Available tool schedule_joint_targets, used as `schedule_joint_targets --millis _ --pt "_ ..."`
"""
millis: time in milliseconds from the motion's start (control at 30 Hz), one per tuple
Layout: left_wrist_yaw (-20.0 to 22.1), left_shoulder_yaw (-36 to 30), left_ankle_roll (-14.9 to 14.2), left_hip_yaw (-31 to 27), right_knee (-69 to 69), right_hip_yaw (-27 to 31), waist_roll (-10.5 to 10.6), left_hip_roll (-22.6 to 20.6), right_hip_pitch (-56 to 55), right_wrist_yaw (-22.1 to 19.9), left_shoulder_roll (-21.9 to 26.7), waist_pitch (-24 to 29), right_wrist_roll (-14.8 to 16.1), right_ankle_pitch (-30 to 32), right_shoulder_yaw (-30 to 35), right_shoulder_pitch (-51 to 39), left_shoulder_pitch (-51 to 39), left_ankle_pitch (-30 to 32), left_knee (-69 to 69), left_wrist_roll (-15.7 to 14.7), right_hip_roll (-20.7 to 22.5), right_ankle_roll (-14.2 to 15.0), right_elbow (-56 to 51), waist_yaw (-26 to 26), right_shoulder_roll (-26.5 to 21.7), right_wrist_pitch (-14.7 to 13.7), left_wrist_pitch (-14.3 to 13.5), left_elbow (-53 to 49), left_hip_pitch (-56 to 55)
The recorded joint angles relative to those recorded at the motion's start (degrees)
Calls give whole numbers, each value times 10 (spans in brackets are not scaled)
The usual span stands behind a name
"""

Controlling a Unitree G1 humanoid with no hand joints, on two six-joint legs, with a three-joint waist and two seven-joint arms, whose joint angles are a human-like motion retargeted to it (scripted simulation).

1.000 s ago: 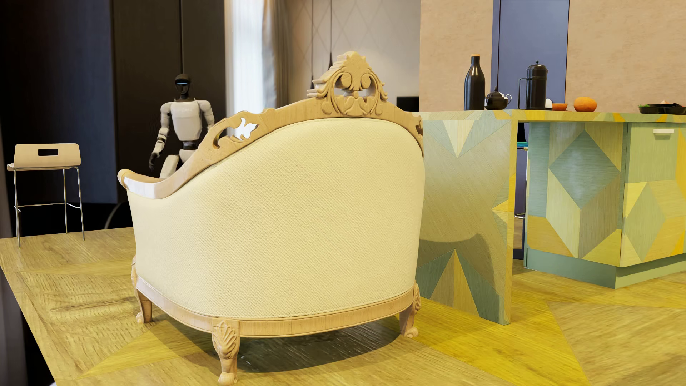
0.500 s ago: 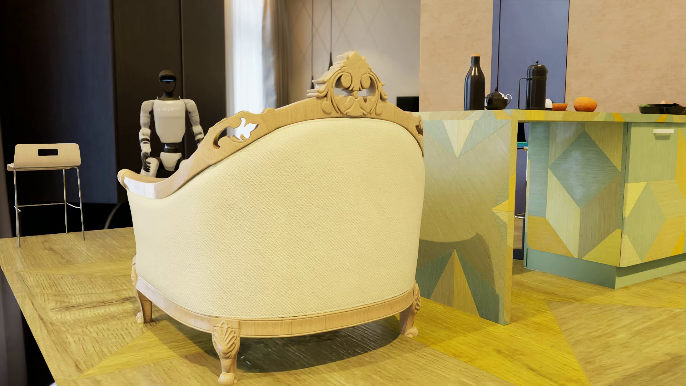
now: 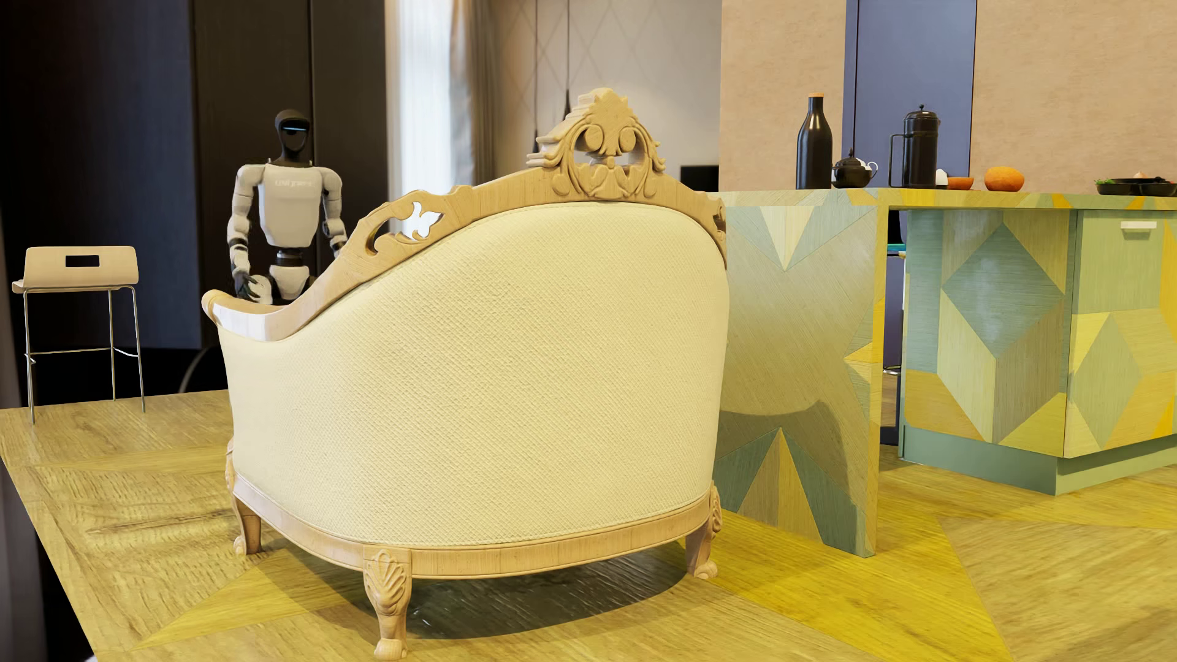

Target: Go to the light yellow armchair

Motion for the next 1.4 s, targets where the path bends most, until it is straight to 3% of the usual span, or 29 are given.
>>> schedule_joint_targets --millis 67,100,133,167,200,267,300,333,367,433,467,500,533,567,633,667,700,733,767,800,833,900,967,1000,1033,1100,1167,1233,1400 --pt "8 -5 -4 -14 -161 2 -45 -24 -34 32 -13 3 -27 -17 -47 71 -52 -31 -14 -11 -17 14 9 -33 -19 47 -21 -43 53" --pt "-7 -16 9 -17 -158 -13 -35 -18 -11 22 -25 12 -15 3 -34 76 -83 8 77 -11 -17 -13 33 -9 -40 55 -31 -40 29" --pt "-35 -6 22 -4 -166 -37 -14 0 20 -1 -26 20 5 -20 -32 58 -86 83 165 -12 -16 -70 25 6 -51 70 -44 -18 -11" --pt "-73 7 26 18 -186 -49 7 14 52 -31 -8 25 27 -34 -42 17 -58 128 213 -13 -18 -46 16 32 -60 75 -51 -1 -59" --pt "-93 22 18 37 -210 -64 28 26 93 -64 -1 30 49 -48 -37 -15 -25 111 212 -6 -25 -45 -6 70 -59 73 -40 -22 -98" --pt "-90 38 14 50 -199 -86 56 41 145 -110 4 20 79 -69 5 -76 31 68 97 25 -43 -36 -54 123 -8 63 -8 -55 -139" --pt "-70 -1 -6 35 -111 -51 67 51 115 -107 2 8 79 -33 23 -107 40 90 21 43 -32 -26 -10 118 23 35 -5 14 -119" --pt "-53 -53 -2 45 -73 -12 61 39 89 -90 -5 19 73 -8 36 -106 26 71 29 59 -31 -19 6 99 35 20 8 57 -94" --pt "-44 -72 8 56 -101 1 46 31 58 -59 14 40 59 -15 30 -88 24 80 70 81 -34 -18 1 63 14 21 37 21 -91" --pt "-31 -11 -44 47 -179 -14 24 28 45 -9 -4 65 12 -3 -29 -35 -14 236 223 121 -37 -45 40 18 -22 35 65 -51 -149" --pt "-30 -15 -69 30 -171 -15 22 21 53 -1 -14 62 -12 5 -34 -3 -29 299 248 136 -35 -35 10 -1 -36 69 61 -63 -160" --pt "-42 7 -28 22 -143 -15 24 25 55 2 -15 58 -32 29 -45 13 -28 237 196 144 -31 -16 -13 -24 -35 96 38 -64 -150" --pt "-54 13 47 16 -96 -22 30 40 42 1 -6 50 -48 71 -41 12 -25 164 95 154 -23 -2 -21 -42 -24 121 10 -55 -141" --pt "-59 -16 -12 19 -16 -23 22 51 1 -6 15 34 -57 137 -41 2 -26 119 9 164 -26 2 -2 -53 9 131 -23 -13 -115" --pt "-55 -22 -10 19 -61 2 -14 37 -16 -9 11 30 -24 23 -24 4 -44 104 2 140 -9 -10 -21 -57 2 115 -66 -17 -79" --pt "-50 -24 -11 19 -113 4 -32 32 -16 -6 -2 31 3 8 -44 -4 -34 108 26 115 -3 -21 -1 -57 -6 79 -86 -42 -75" --pt "-54 -27 -20 33 -189 -15 -54 24 -12 -5 -5 31 25 32 -44 -8 -17 131 78 92 -22 -36 2 -46 -22 49 -100 -75 -90" --pt "-68 -11 -20 28 -255 -27 -57 16 7 -8 -13 26 41 127 -45 -10 -7 162 146 71 -32 -54 24 -28 -41 13 -111 -85 -119" --pt "-85 -15 -34 18 -254 -32 -42 19 12 -21 0 17 51 121 -23 -6 -9 157 152 56 -29 -52 2 -17 -43 4 -112 -61 -122" --pt "-98 -5 -50 8 -256 -33 -25 27 12 -35 10 0 54 117 -16 -8 -4 83 83 51 -20 -50 -19 -18 -19 8 -100 -27 -86" --pt "-105 7 -17 13 -247 -22 -16 31 13 -46 23 -8 53 96 -9 -15 0 50 39 53 -9 -46 -22 -23 5 16 -77 -6 -56" --pt "-80 16 -17 14 -151 -6 -12 21 2 -40 15 -12 36 -13 -15 13 -1 58 10 64 1 -37 -31 -44 -3 34 -14 -17 -33" --pt "-52 4 -25 17 -190 -6 -18 13 15 -15 3 -12 15 -24 -39 15 -1 59 1 63 -21 -23 2 -47 -7 65 12 -44 -28" --pt "-52 4 -15 13 -217 -7 -3 15 20 -7 -15 -3 14 65 -29 19 -16 65 29 58 -18 -27 16 -35 -35 70 12 -62 -46" --pt "-58 -11 -15 14 -231 -13 15 23 19 -8 -13 0 20 74 -23 22 -24 68 18 46 -13 -59 -4 -34 -39 83 2 -50 -56" --pt "-72 6 -26 19 -264 -10 29 27 30 -19 13 8 45 76 -24 11 -15 88 -29 16 -11 -29 -17 -43 -1 89 -15 -23 -39" --pt "-66 9 -26 18 -265 -7 31 18 30 -13 3 6 60 30 -33 18 -9 107 -66 3 -17 -29 -13 -53 5 71 -15 -21 -28" --pt "-63 6 -29 14 -285 -9 30 19 36 8 -3 6 66 95 -19 24 -30 102 -57 10 -15 -55 -2 -47 -20 52 -20 -29 -34" --pt "-49 1 -34 12 -296 -13 24 33 46 26 3 12 45 99 -16 24 -42 97 -53 47 -1 -60 -27 -54 -13 70 -46 -17 -29"
